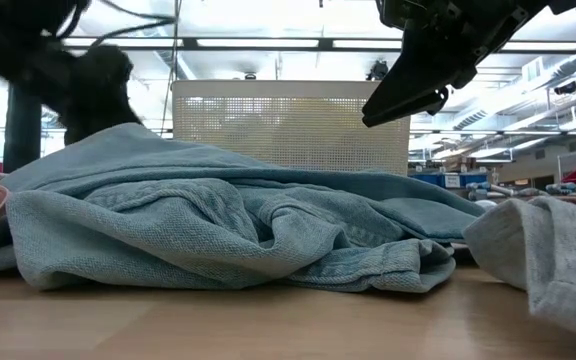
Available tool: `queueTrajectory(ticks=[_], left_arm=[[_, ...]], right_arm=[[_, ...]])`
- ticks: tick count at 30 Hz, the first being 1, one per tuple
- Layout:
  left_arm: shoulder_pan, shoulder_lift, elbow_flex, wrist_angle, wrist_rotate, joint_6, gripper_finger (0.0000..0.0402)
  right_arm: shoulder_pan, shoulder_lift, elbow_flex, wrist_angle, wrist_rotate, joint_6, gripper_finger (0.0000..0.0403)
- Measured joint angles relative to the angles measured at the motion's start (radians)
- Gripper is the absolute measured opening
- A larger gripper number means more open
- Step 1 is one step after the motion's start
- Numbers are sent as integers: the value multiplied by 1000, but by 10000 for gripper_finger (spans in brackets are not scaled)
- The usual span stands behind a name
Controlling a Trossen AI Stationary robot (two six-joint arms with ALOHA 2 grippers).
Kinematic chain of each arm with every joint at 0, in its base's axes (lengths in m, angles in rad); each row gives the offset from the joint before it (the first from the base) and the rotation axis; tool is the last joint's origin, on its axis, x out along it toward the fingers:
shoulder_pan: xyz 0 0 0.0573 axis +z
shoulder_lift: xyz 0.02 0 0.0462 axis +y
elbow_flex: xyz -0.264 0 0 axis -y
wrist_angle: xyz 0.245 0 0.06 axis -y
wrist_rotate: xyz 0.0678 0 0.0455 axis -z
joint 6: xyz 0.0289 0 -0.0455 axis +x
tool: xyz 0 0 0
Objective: Sort clothes
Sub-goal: Put the blue striped sock into the white laundry bin
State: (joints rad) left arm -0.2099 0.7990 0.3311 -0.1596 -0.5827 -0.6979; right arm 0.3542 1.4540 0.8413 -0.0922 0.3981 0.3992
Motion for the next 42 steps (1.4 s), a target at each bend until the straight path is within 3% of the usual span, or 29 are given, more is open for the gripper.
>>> queueTrajectory(ticks=[6,25,31,36,42], left_arm=[[2,0,-103,37,-78,-78,131],[13,97,-303,241,-25,-175,115],[13,155,-303,299,-26,-195,14],[5,155,-257,377,-23,-174,4],[-23,155,-94,331,-8,-37,2]], right_arm=[[0,0,0,1,0,0,126],[-2,0,0,2,6,24,126],[-2,0,0,5,6,29,126],[-2,0,0,5,17,29,126],[-2,0,0,4,18,46,126]])
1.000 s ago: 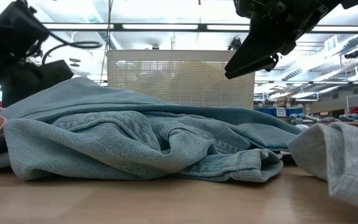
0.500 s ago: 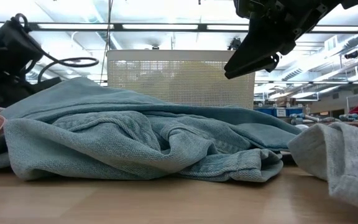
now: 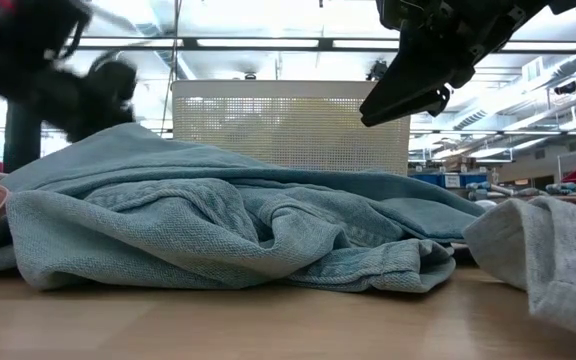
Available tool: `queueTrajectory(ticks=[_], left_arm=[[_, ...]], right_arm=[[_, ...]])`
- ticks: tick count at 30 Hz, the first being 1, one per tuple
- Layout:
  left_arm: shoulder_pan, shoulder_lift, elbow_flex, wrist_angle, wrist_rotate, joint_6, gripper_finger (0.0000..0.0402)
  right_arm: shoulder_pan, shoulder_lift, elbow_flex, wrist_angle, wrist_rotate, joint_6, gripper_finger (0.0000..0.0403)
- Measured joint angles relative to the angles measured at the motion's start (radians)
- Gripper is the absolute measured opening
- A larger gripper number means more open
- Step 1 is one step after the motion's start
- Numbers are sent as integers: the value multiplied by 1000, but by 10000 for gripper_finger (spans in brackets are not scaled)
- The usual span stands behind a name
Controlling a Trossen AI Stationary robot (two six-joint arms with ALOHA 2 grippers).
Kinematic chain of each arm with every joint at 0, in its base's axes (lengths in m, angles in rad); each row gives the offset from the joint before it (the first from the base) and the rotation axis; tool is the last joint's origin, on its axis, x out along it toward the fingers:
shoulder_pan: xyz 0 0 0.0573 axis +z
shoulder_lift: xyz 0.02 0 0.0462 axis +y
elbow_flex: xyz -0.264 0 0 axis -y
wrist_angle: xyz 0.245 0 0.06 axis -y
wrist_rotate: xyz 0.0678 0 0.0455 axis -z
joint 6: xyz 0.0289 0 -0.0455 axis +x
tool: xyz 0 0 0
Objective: Sort clothes
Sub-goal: Put the blue striped sock into the white laundry bin
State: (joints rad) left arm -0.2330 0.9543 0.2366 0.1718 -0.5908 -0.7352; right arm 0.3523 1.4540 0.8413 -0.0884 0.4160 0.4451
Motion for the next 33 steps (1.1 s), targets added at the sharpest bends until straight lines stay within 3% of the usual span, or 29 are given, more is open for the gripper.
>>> queueTrajectory(ticks=[11,20,27,31,33], left_arm=[[-31,22,477,-397,-4,227,1],[93,121,808,-410,-13,539,0],[291,213,907,-409,-13,668,5],[408,255,901,-415,-11,638,12],[459,274,891,-414,39,600,18]], right_arm=[[0,0,0,4,2,7,126],[0,0,0,5,14,6,126],[0,0,0,5,13,-1,126],[0,0,0,4,13,-2,126],[2,0,0,3,13,-2,126]])
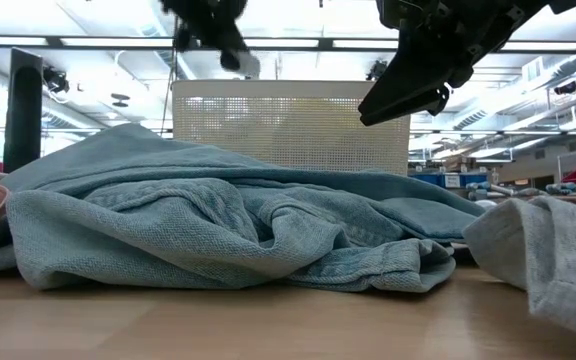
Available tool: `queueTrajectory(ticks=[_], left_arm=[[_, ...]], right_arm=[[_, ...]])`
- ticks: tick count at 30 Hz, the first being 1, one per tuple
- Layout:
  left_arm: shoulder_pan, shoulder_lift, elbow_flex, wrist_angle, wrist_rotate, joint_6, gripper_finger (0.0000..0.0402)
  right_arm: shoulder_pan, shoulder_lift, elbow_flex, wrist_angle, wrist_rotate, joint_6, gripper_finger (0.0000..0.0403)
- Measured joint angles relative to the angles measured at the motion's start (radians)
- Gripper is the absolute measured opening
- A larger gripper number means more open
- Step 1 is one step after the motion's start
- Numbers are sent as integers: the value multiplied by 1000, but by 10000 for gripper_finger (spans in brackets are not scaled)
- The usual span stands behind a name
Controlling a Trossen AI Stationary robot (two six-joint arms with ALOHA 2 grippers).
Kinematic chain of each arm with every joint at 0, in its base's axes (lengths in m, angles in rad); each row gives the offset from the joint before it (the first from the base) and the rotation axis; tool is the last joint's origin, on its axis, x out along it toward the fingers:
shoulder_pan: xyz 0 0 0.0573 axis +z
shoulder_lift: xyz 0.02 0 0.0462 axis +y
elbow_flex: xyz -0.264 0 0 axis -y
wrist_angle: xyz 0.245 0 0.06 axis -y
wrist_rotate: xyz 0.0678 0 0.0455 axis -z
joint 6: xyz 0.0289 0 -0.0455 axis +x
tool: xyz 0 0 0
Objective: Sort clothes
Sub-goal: Put the blue striped sock into the white laundry bin
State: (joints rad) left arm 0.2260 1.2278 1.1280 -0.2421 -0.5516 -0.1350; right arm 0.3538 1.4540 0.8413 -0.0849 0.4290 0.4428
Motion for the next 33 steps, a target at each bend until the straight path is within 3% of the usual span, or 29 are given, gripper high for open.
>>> queueTrajectory(ticks=[8,13,20,26,33], left_arm=[[116,24,-17,4,252,-10,78],[120,22,-17,-26,264,-26,120],[63,-18,-18,-82,318,-53,128],[-136,-102,-22,-115,171,-27,121],[-403,-152,-22,-217,-4,-98,120]], right_arm=[[0,0,-36,-1,-5,9,126],[0,0,-48,5,-5,9,126],[0,0,-48,5,-18,11,126],[0,0,-48,5,-30,11,126],[0,0,-48,12,-31,9,126]])
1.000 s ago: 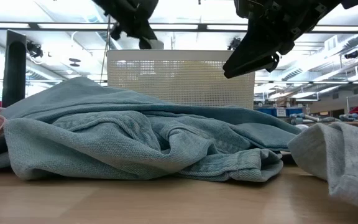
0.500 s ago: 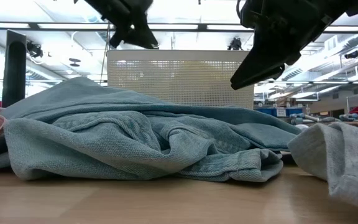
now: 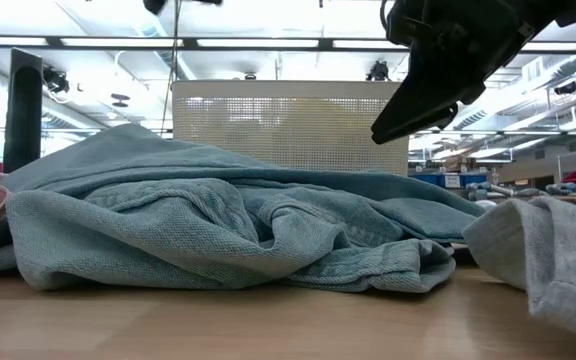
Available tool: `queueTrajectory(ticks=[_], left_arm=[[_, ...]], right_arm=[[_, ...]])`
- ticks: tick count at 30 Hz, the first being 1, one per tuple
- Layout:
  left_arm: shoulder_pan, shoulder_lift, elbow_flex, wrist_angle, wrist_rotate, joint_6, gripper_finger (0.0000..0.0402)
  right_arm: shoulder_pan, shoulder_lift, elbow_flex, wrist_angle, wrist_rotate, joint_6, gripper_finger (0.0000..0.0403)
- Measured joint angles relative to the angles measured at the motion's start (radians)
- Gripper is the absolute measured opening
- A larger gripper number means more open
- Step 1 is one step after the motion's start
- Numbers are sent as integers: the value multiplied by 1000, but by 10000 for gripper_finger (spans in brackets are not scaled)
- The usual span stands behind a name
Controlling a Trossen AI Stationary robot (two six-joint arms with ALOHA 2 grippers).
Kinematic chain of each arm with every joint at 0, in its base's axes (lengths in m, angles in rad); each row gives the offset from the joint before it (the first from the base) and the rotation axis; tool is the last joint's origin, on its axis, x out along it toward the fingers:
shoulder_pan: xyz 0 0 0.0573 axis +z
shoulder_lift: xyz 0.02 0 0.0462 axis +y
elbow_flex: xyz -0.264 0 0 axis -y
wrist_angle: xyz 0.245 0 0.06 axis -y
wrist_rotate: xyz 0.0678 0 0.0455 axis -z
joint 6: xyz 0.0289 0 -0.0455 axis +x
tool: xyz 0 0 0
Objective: Sort clothes
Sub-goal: Put the blue striped sock into the white laundry bin, then put the pink underwear into the white laundry bin
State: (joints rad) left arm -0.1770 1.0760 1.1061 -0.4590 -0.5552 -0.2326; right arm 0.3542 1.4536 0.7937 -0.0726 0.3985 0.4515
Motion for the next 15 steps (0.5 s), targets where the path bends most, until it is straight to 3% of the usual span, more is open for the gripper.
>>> queueTrajectory(ticks=[7,15], left_arm=[[-231,-10,-95,-20,-194,-115,119],[-410,-57,-345,131,-225,-347,119]], right_arm=[[0,0,0,51,-3,0,126],[18,0,5,100,-11,-3,126]])
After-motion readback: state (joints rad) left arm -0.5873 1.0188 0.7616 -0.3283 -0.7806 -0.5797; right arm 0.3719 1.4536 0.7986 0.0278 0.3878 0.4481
